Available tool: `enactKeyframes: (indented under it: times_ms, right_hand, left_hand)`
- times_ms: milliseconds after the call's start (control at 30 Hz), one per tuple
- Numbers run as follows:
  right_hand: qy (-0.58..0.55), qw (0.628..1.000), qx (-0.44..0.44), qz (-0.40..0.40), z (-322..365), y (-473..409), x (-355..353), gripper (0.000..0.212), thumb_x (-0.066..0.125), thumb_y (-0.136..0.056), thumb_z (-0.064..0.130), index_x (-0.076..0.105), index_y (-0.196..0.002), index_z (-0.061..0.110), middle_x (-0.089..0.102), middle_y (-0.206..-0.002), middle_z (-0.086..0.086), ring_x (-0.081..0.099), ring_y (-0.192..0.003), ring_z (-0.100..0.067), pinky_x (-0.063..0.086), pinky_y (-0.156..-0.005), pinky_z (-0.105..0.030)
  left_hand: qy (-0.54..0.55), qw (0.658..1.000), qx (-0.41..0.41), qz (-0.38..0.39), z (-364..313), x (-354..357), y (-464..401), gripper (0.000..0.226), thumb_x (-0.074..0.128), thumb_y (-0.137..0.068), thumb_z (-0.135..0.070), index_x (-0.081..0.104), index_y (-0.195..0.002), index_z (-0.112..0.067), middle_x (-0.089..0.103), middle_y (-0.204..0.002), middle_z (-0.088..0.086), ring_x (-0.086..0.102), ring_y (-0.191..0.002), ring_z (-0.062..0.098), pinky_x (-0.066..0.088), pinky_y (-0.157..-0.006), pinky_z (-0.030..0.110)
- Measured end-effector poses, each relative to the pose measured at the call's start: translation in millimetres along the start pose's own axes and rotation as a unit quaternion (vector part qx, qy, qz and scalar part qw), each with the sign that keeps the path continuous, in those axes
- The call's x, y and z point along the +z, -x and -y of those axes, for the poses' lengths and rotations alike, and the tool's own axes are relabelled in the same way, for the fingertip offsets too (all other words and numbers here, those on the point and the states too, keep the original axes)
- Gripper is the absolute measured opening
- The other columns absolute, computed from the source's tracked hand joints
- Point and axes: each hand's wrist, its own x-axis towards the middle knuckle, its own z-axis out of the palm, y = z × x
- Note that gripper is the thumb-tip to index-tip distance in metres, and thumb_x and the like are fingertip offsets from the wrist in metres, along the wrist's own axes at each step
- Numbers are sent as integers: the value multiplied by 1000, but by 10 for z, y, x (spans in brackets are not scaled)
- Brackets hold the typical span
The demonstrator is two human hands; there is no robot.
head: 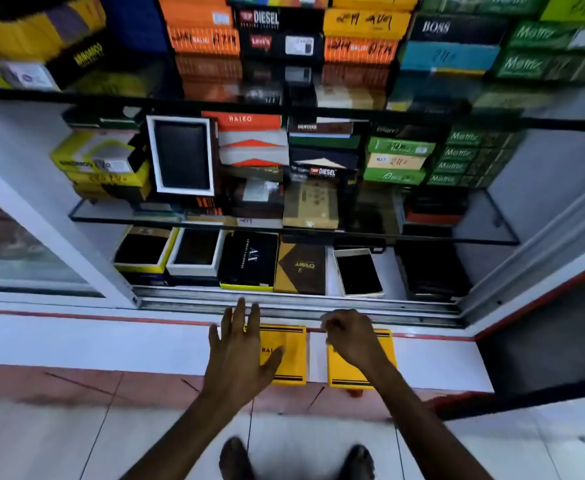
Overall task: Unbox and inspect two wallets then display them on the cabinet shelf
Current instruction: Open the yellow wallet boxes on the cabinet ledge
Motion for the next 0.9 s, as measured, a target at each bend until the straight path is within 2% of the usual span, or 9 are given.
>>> enactKeyframes:
  times_ms: [67,133,267,333,400,533,667,800,900]
  right_hand:
    - [-35,996,64,47,-91,-103,120,29,48,-91,8,73,-76,3,74,-85,-13,73,-85,-36,55,-76,-38]
    - [-55,985,131,94,-174,-197,263,34,49,-92,18,73,-83,-4,77,-90,-22,75,-81,-34,61,-80,-41]
    - [-35,979,137,144,-411,-423,509,30,51,-86,30,72,-80,9,77,-91,-14,74,-87,-30,58,-89,-51]
    - [-95,969,183,137,-449,-482,528,28,48,-85,36,65,-86,14,74,-102,-16,70,-97,-35,55,-94,-53]
    - [-165,950,233,125,-369,-492,510,39,42,-88,43,65,-89,11,74,-96,-17,71,-89,-34,57,-93,-53]
    - [-245,912,300,134,-223,-466,454,58,30,-102,38,64,-113,-7,71,-102,-20,70,-92,-34,59,-75,-35]
    - [-275,895,311,161,-176,-408,398,59,23,-104,37,57,-125,-6,64,-118,-23,62,-116,-39,50,-92,-38]
    - [-286,900,293,153,-244,-403,454,54,28,-103,38,64,-116,1,67,-102,-17,64,-96,-31,53,-75,-31]
    - [-249,922,262,138,-290,-394,522,38,46,-97,35,65,-106,5,70,-101,-16,68,-91,-30,58,-77,-37]
  left_hand:
    - [37,995,-64,60,-39,133,-20,95,32,-77,-73,34,-148,-11,33,-157,17,38,-139,40,42,-104,59]
    - [42,992,-97,68,-83,277,-3,102,32,-73,-78,32,-148,-10,36,-154,16,43,-134,39,46,-99,56]
    - [52,987,-130,76,-207,429,-27,119,38,-59,-90,27,-146,-10,39,-147,14,48,-122,37,49,-91,52]
    - [54,984,-152,79,-261,467,-37,130,39,-48,-95,25,-145,-10,36,-147,15,46,-123,37,48,-92,53]
    - [50,982,-163,75,-311,516,-41,134,40,-42,-97,27,-143,-10,35,-146,16,44,-123,38,46,-92,53]
    - [76,980,-174,58,-363,570,-72,129,50,-39,-89,31,-138,-9,37,-143,20,43,-119,40,45,-91,52]
    - [123,972,-184,74,-299,587,-71,124,57,-35,-82,33,-136,-15,38,-142,14,42,-121,38,46,-94,50]
    - [263,944,-187,74,-126,513,-93,112,69,-35,-72,40,-131,-20,49,-136,7,44,-125,33,48,-97,48]
    - [409,889,-194,73,20,298,-105,86,68,-38,-60,47,-114,-27,58,-108,-6,55,-103,20,50,-78,29]
